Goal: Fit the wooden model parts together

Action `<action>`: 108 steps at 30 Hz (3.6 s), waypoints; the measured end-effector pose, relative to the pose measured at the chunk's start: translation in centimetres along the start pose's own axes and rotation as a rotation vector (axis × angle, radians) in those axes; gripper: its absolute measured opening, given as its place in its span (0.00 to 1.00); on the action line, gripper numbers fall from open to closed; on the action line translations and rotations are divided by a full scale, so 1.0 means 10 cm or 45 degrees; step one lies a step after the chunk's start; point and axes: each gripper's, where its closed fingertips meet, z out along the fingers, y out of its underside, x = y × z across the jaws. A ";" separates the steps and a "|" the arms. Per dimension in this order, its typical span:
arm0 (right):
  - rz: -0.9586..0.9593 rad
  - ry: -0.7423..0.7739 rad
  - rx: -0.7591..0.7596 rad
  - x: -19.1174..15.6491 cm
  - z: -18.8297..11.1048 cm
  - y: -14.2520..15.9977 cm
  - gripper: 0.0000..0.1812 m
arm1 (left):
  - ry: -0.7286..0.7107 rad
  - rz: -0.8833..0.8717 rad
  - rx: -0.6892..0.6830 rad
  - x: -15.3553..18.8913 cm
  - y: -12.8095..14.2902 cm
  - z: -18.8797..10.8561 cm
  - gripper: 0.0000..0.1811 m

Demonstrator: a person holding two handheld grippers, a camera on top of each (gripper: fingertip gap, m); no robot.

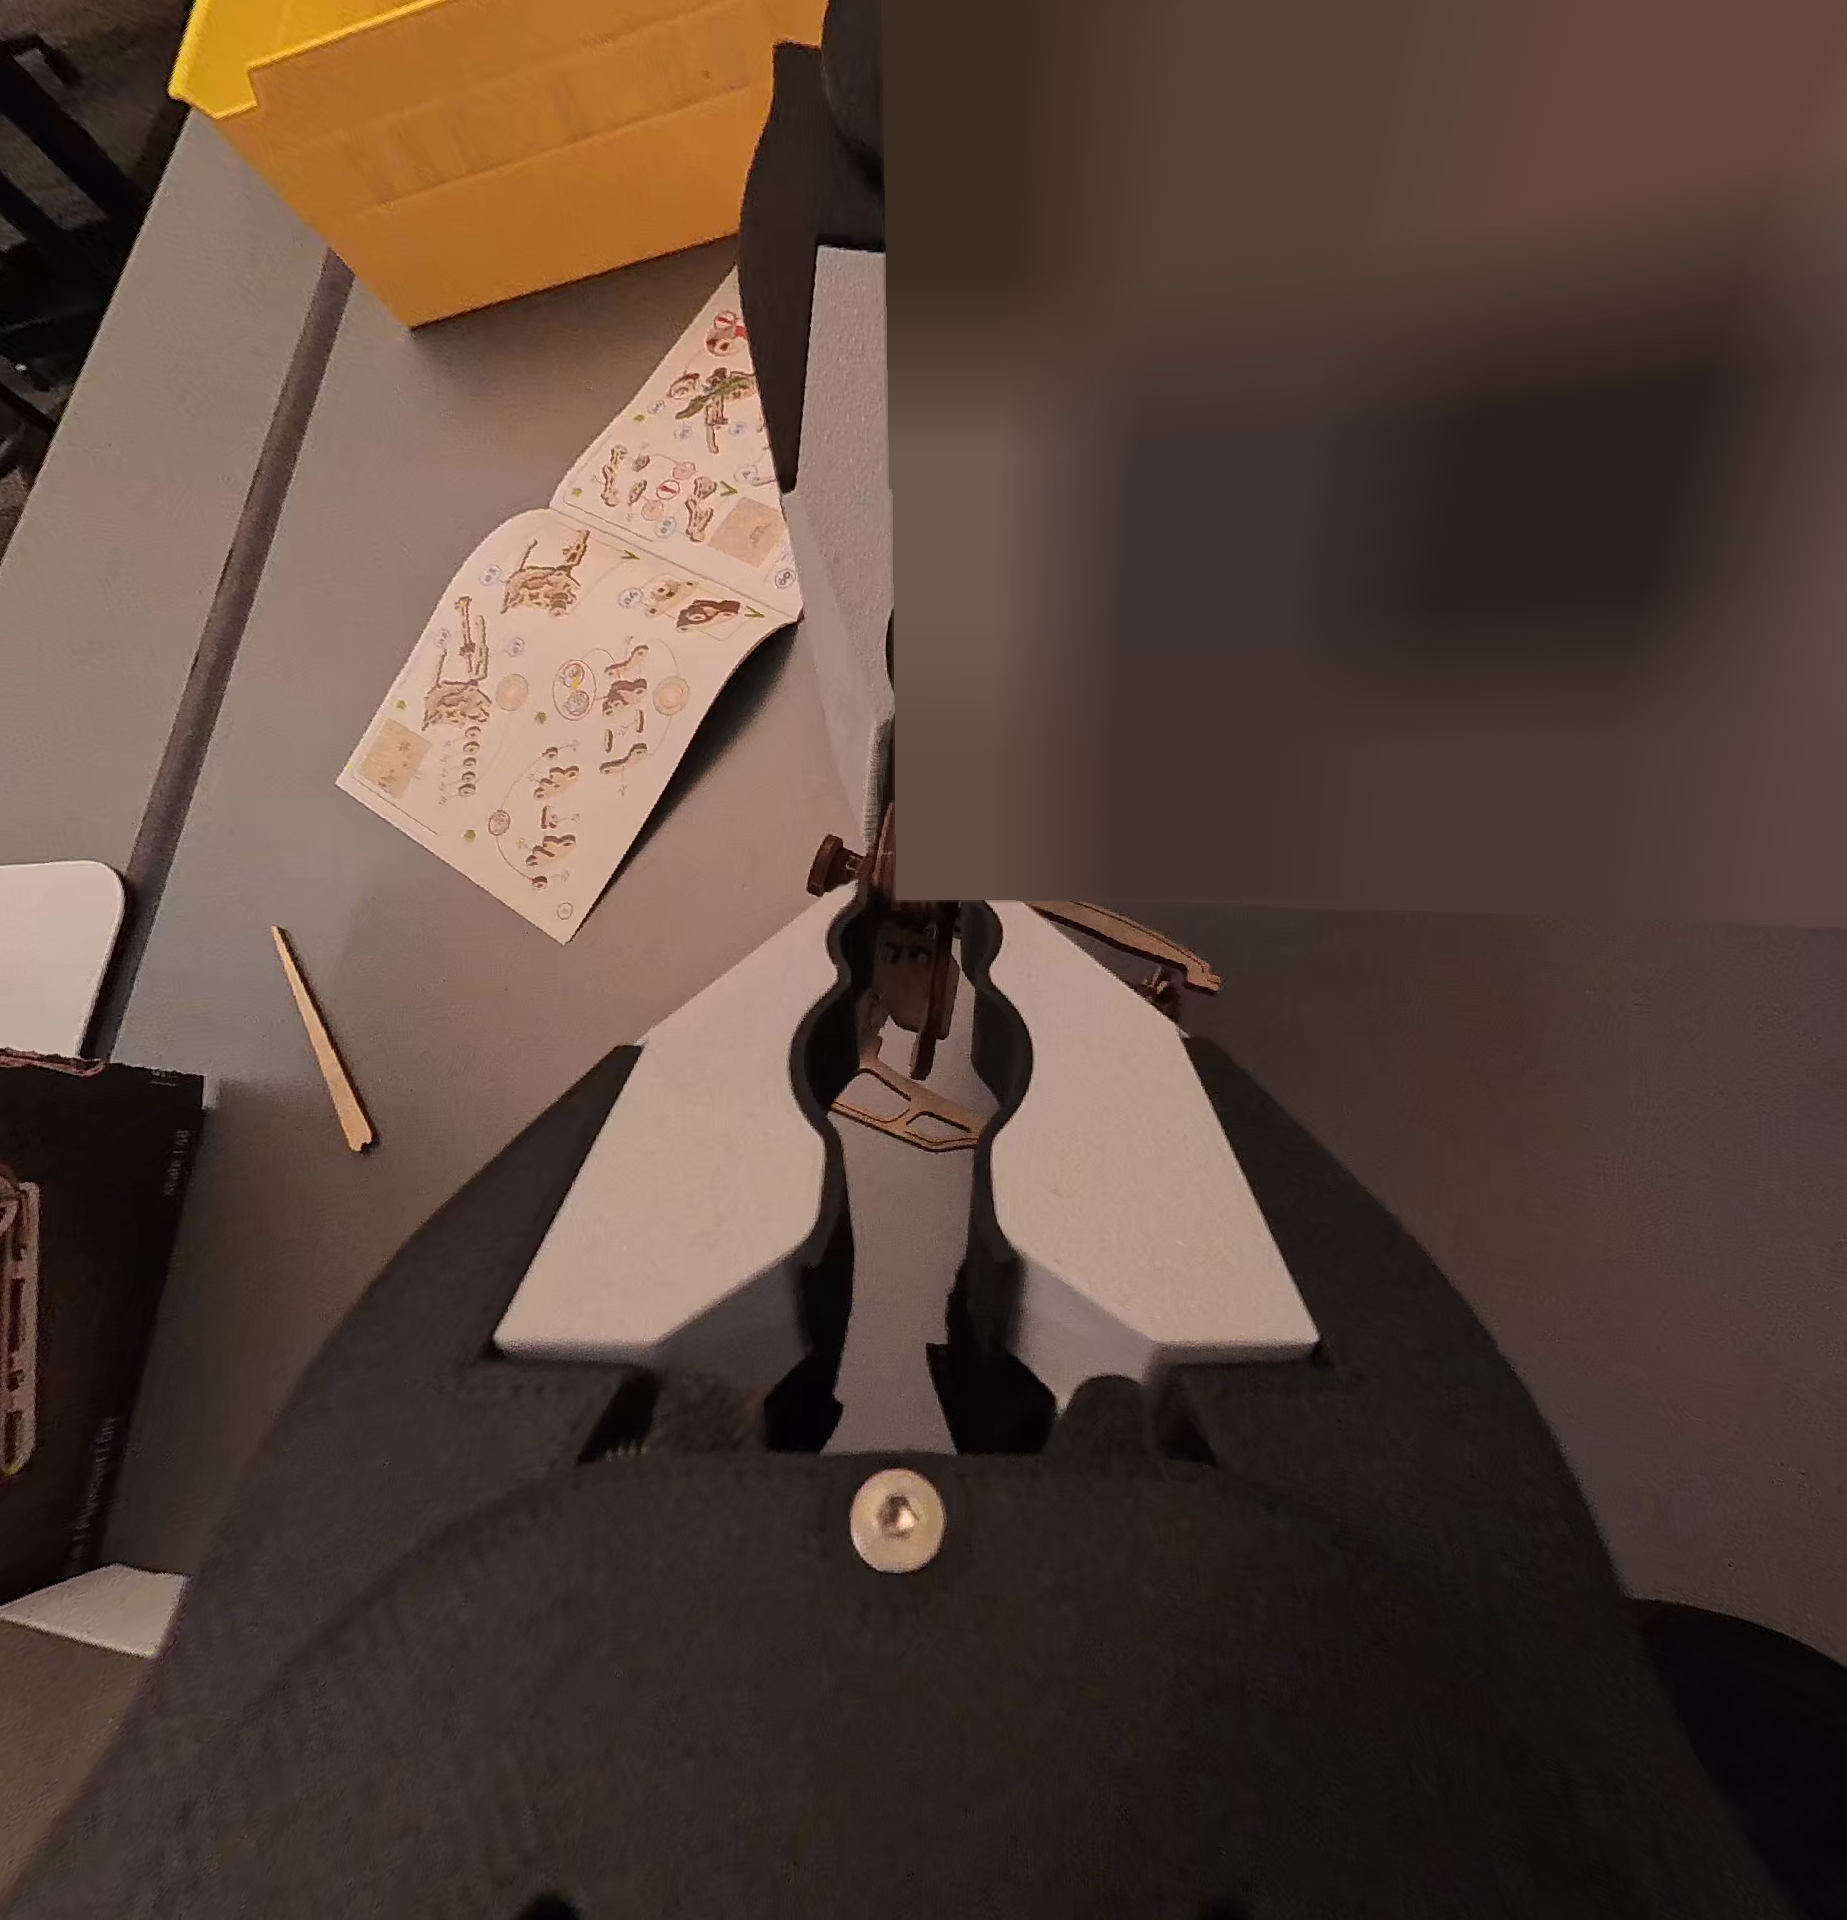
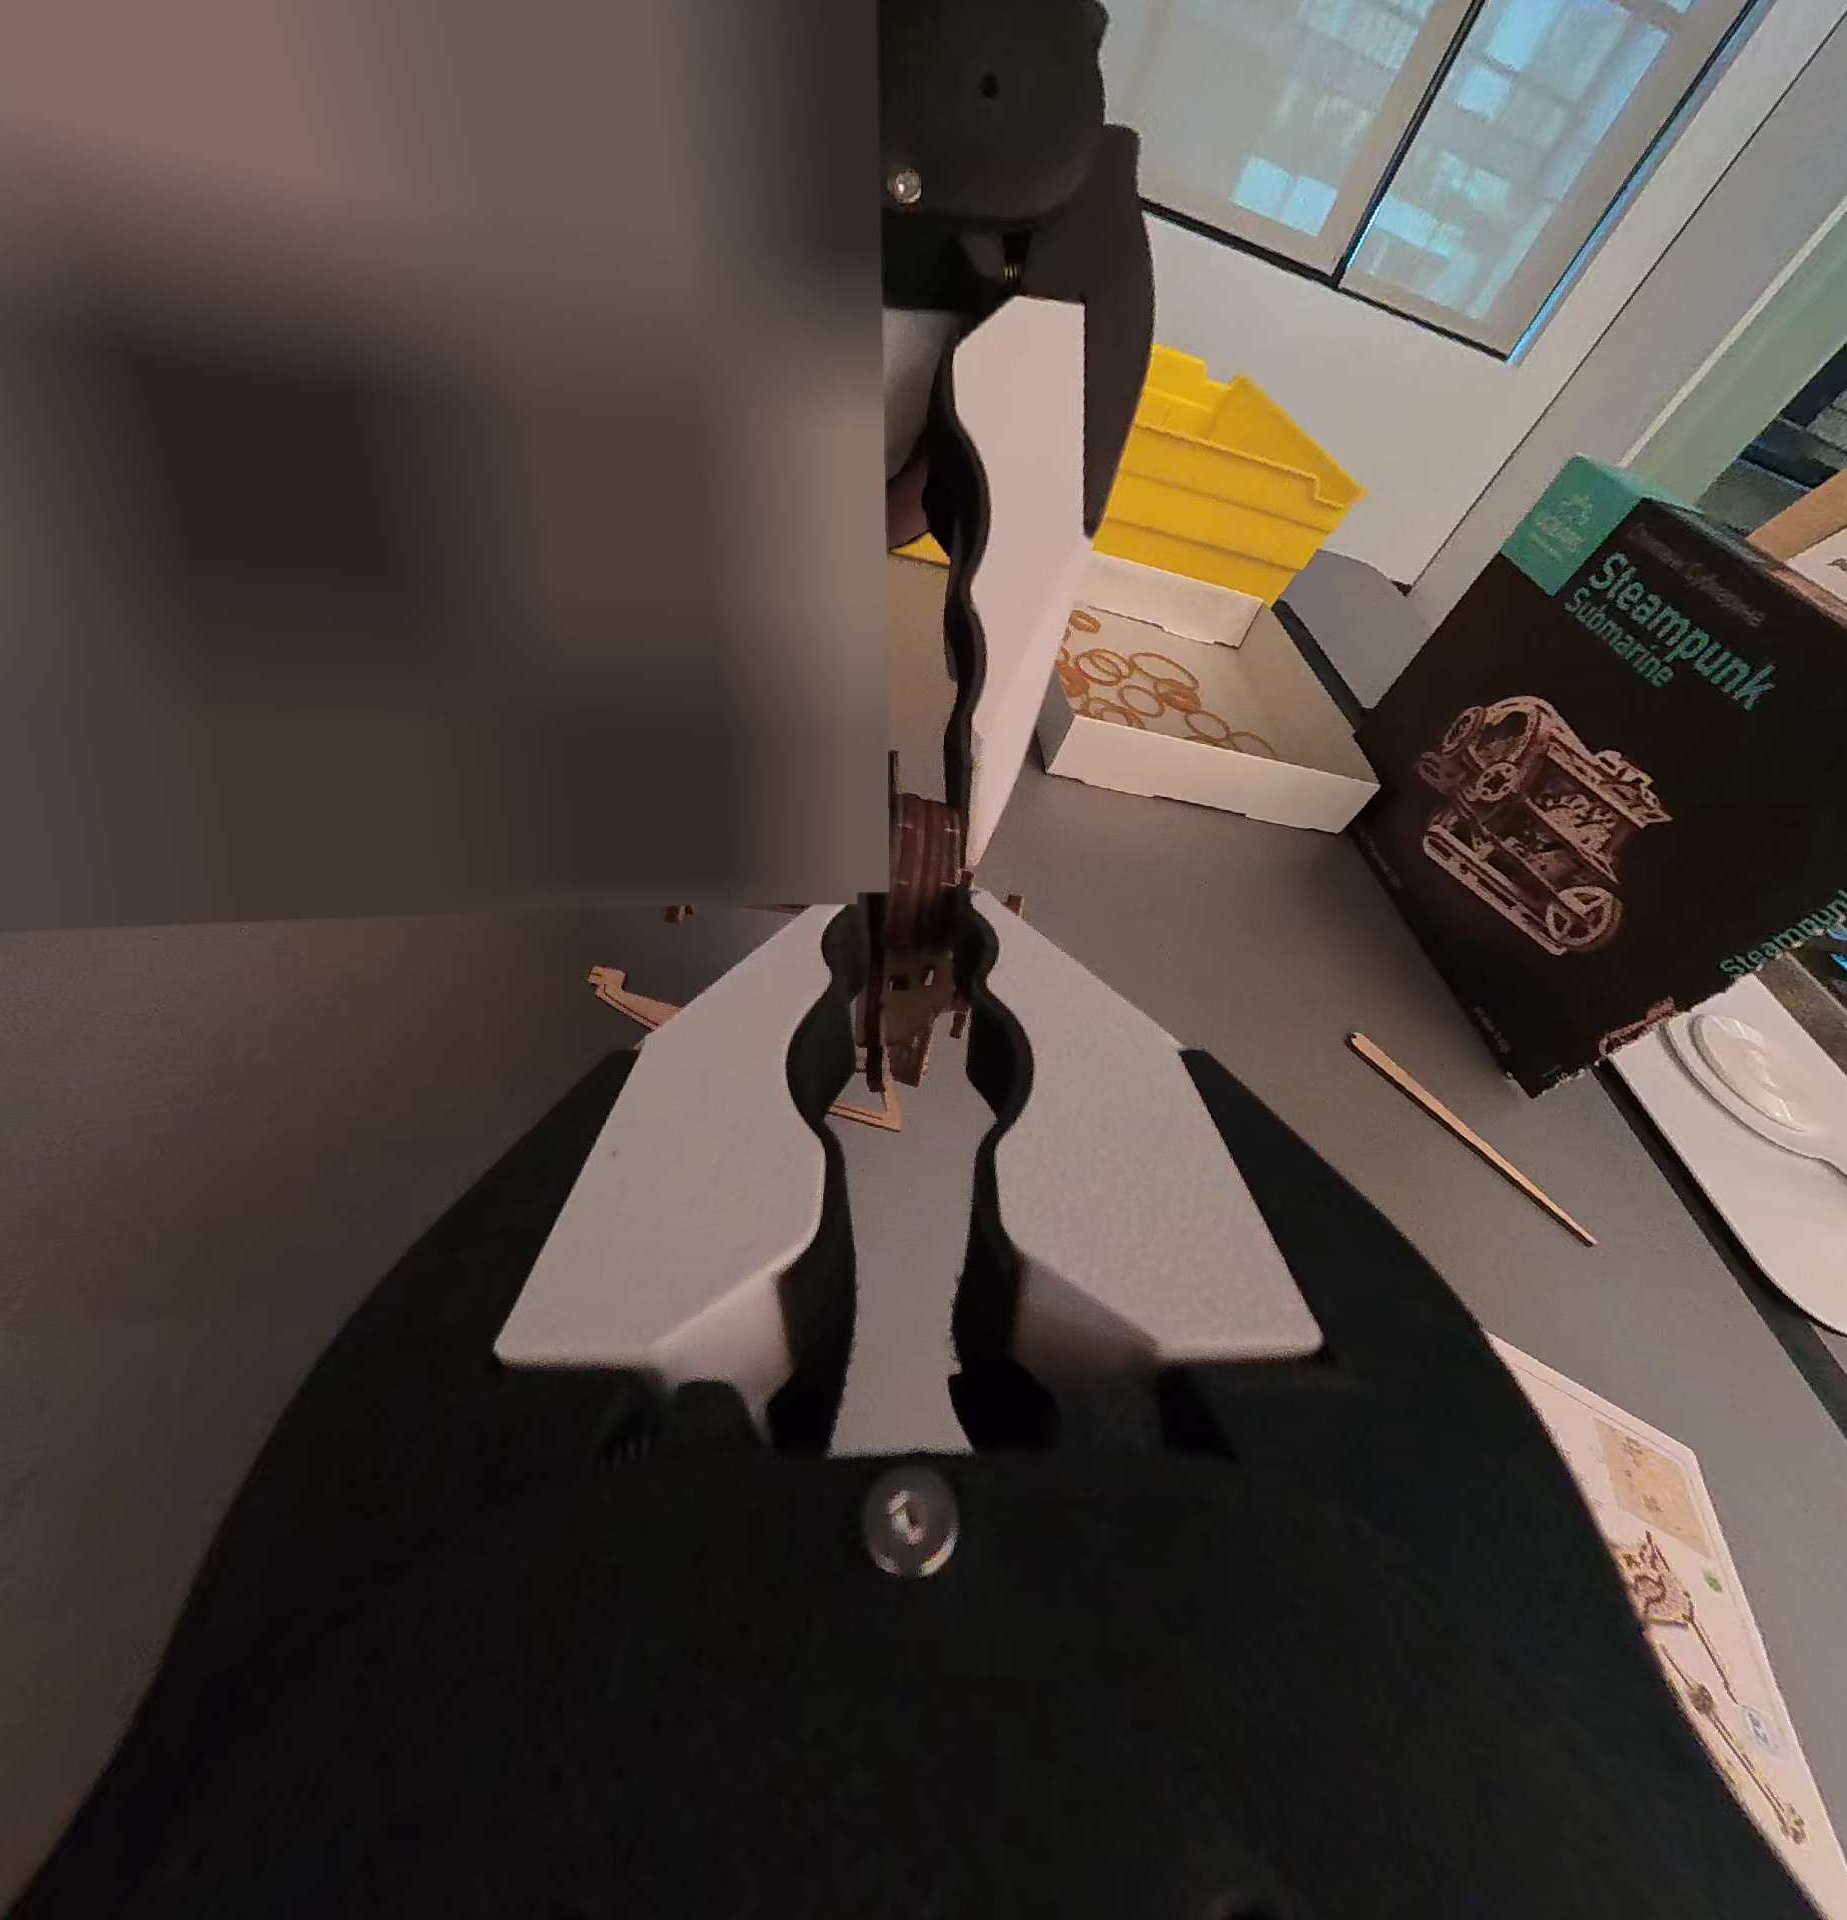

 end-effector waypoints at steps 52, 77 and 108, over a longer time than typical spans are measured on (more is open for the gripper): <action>0.128 -0.010 -0.100 0.00 0.02 0.14 0.07 | -0.010 0.112 -0.091 -0.01 0.05 0.13 0.07; 0.267 -0.107 0.141 0.04 -0.14 -0.04 0.07 | -0.022 0.031 0.195 -0.07 -0.07 -0.20 0.20; 0.070 -0.116 0.161 -0.11 -0.12 -0.12 0.07 | 0.015 0.252 0.155 0.12 -0.03 -0.08 0.07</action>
